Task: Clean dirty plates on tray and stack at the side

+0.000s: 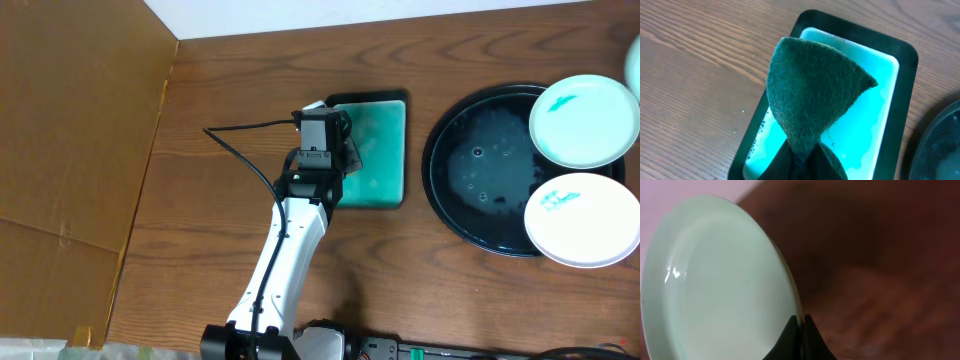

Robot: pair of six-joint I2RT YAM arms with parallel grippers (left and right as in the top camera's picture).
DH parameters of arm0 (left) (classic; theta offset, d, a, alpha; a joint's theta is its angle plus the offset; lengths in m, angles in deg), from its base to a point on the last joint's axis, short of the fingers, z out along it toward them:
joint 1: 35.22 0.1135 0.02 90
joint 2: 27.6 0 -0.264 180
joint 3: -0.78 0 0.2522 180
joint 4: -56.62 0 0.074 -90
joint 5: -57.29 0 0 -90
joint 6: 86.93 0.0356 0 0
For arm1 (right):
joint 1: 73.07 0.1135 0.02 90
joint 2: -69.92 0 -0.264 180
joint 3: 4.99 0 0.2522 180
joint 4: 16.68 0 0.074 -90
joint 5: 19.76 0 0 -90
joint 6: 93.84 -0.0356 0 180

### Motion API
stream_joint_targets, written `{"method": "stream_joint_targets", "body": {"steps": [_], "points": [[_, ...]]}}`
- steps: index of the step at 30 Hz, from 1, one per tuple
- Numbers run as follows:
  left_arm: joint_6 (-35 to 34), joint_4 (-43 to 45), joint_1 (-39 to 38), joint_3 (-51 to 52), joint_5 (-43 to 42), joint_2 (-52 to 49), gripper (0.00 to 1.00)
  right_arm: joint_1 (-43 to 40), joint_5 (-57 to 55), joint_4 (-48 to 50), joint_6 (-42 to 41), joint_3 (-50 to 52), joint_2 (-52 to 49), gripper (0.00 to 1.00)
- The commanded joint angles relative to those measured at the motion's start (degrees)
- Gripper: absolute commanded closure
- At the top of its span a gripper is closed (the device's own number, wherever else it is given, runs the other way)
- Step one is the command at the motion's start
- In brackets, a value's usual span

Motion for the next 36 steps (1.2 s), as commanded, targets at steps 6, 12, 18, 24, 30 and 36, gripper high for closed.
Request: {"method": "stream_joint_targets", "body": {"steps": [6,12,18,24,30,36], "points": [[-0.35,0.04,0.28,-0.07,0.13,-0.33,0.93,-2.78,-8.24,2.58,-6.99,-0.5,-8.83,0.99],[-0.33,0.04,0.31,-0.07,0.13,-0.33,0.93,-2.75,-9.84,4.13,-4.68,-0.52,-11.91,0.6],[-0.33,0.07,0.31,-0.09,0.13,-0.31,0.93,-2.29,-6.01,3.43,-1.27,-0.85,-5.05,0.46],[-0.33,0.09,0.31,-0.07,0.13,-0.33,0.93,2.14,-2.75,-2.95,1.11,-0.85,6.49,0.36],[-0.33,0.13,0.28,-0.07,0.13,-0.37,0.93,11.06,-4.57,-13.16,2.29,-0.2,7.21,0.35],[-0.31,0.11,0.31,-0.07,0.13,-0.37,0.93,20.48,-17.03,-14.08,-0.13,2.91,3.63,0.3]]}}
